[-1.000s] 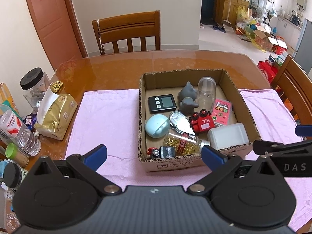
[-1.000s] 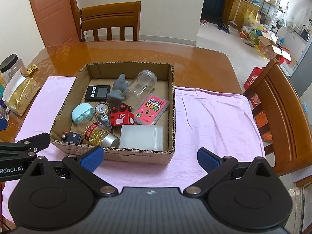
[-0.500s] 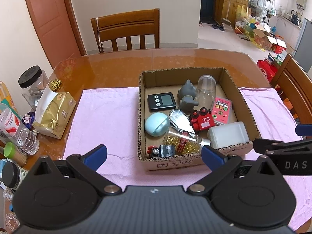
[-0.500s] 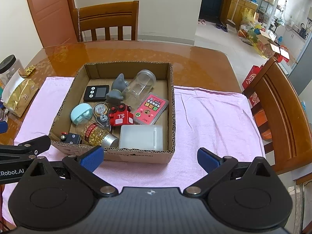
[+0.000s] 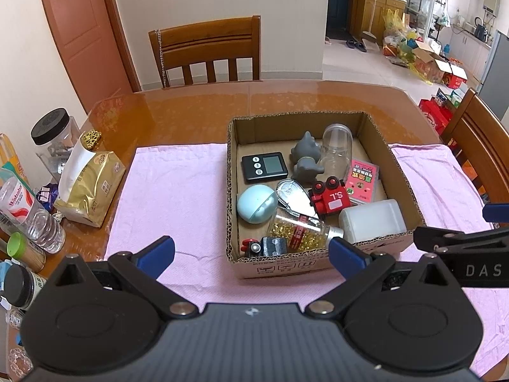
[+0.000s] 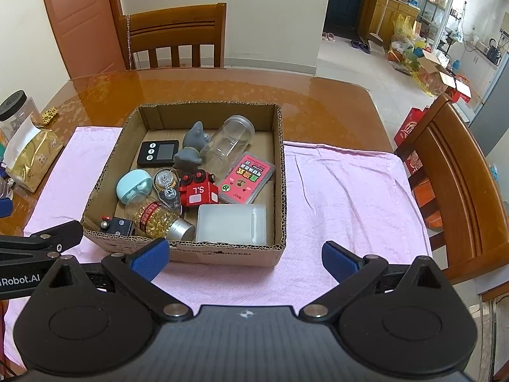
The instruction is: Organize rigid objects
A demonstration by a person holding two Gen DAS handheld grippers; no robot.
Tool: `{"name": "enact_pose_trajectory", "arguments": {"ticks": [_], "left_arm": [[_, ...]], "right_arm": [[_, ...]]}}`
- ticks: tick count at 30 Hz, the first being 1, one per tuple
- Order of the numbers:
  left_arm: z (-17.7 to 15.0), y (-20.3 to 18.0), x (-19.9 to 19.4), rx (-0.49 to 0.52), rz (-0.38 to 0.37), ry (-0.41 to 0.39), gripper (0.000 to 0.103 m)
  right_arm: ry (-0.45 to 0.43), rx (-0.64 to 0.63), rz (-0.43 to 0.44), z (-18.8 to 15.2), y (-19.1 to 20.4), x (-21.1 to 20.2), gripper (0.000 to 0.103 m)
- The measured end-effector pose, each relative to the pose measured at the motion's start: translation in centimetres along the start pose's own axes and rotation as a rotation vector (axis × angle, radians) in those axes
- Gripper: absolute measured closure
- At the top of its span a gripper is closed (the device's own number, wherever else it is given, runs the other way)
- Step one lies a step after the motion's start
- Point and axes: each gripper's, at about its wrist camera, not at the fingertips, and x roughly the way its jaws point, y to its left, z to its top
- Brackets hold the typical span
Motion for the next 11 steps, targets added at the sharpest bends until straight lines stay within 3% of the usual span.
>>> {"name": "enact_pose_trajectory", "arguments": {"ticks": [11], "left_arm": [[0.14, 0.02, -0.29, -0.005, -0.002, -0.001, 0.001]], "right_arm": [[-0.004, -0.002, -0.003, 0.0, 0.02, -0.2, 0.0]]}}
